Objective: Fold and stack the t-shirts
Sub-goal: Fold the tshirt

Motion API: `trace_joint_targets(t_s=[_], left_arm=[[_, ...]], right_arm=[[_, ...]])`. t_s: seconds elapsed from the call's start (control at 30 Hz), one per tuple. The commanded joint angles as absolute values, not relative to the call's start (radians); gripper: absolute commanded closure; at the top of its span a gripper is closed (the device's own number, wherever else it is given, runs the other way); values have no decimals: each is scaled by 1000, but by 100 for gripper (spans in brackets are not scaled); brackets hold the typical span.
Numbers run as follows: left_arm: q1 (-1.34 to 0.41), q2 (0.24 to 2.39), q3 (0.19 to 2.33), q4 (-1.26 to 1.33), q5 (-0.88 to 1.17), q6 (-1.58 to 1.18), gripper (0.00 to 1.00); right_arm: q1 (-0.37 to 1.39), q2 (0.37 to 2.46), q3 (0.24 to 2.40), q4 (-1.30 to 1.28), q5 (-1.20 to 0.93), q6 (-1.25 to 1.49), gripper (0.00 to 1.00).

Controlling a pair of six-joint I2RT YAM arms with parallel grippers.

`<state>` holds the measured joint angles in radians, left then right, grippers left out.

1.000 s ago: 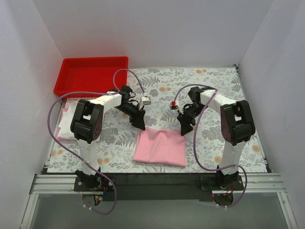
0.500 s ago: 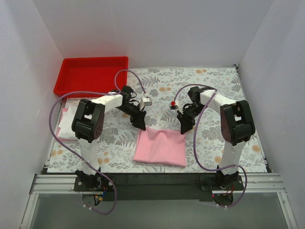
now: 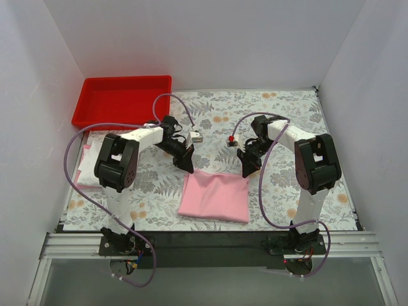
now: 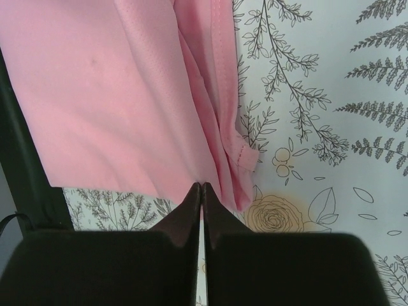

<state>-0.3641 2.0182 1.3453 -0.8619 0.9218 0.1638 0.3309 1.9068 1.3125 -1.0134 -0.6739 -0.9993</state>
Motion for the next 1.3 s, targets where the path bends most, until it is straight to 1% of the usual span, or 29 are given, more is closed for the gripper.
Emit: trace_joint_targets(t_s=[0.0, 0.17, 0.33, 0.53, 0.67, 0.87, 1.1, 1.27], left_arm=[[-370, 1895, 1333, -839, 914, 124, 100], [-368, 1794, 1287, -839, 876, 111, 100], [-350, 1763, 1227, -798, 830, 71, 100], [-308, 1810, 1190, -672, 746, 32, 100], [-298, 1884, 1198, -611, 712, 6, 100], [-295, 1947, 1230, -586, 677, -23, 100], [-293, 1956, 1230, -577, 657, -26, 100], [-293, 1976, 1244, -552, 644, -75, 100]], right_arm=[[337, 1911, 1310, -1006, -664, -993, 99], [337, 1910, 1315, -999, -653, -966, 99], [337, 1907, 1327, -994, -640, -946, 99], [337, 1919, 1331, -980, -620, -927, 99], [336, 1927, 1333, -969, -595, -917, 99], [336, 1925, 1377, -974, -566, -904, 99], [325, 1911, 1427, -983, -519, -911, 99], [325, 1957, 1433, -904, -451, -875, 99]])
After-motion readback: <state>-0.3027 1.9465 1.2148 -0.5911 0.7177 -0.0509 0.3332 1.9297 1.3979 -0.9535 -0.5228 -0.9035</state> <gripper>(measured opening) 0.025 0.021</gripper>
